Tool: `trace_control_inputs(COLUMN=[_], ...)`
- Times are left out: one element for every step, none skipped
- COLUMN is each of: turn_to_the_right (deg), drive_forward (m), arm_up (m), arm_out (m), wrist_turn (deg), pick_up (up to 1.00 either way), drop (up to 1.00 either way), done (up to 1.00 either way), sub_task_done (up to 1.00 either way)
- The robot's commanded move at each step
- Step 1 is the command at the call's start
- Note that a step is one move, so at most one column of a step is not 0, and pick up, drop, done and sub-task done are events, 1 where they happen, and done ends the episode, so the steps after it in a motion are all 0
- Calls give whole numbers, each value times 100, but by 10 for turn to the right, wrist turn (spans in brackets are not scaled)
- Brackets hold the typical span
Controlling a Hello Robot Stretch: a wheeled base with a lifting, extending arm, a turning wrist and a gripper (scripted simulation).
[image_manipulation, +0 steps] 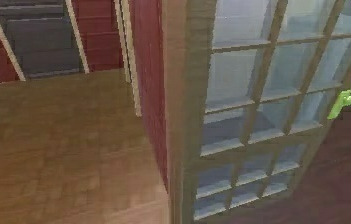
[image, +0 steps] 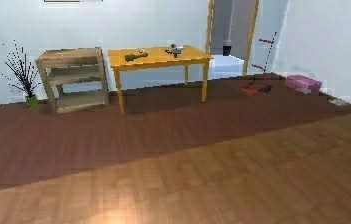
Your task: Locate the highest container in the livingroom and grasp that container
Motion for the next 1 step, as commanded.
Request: trace_control_inputs(turn_to_the_right=[0], drive_forward=[100], arm_up=[0], arm_out=[0], wrist_turn=[0], pick_up=[0], drop=[0], done=[0], sub_task_done=[0])
